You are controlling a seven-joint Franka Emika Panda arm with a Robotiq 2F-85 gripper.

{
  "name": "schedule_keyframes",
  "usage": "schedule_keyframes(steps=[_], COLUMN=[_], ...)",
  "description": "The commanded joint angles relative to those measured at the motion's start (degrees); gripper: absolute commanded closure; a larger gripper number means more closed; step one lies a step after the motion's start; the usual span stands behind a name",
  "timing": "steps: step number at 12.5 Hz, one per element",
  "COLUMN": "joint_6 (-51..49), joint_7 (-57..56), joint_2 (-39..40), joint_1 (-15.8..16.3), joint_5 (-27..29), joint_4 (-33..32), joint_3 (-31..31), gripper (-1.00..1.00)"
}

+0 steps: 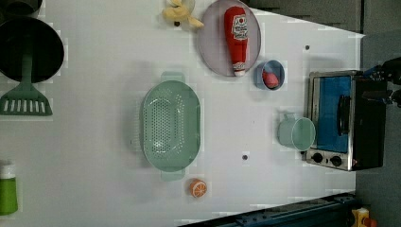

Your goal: Drag strainer left to right.

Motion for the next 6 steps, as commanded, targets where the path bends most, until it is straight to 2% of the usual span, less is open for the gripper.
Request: schedule_keyframes(steps=[1,3,6], joint_6=[-9.8,-9.8,-9.4], joint_7=[4.0,4.3,5.1], joint_2=[-18.6,-18.4,-16.6], joint_1=[-1.6,-1.5,-0.1], joint_5=[-0.3,-0.2,1.1], joint_4=[-7.4,-7.4,-7.4], joint_3=[-2.0,-1.6,2.3], gripper=[-0.6,-0.99,-1.0])
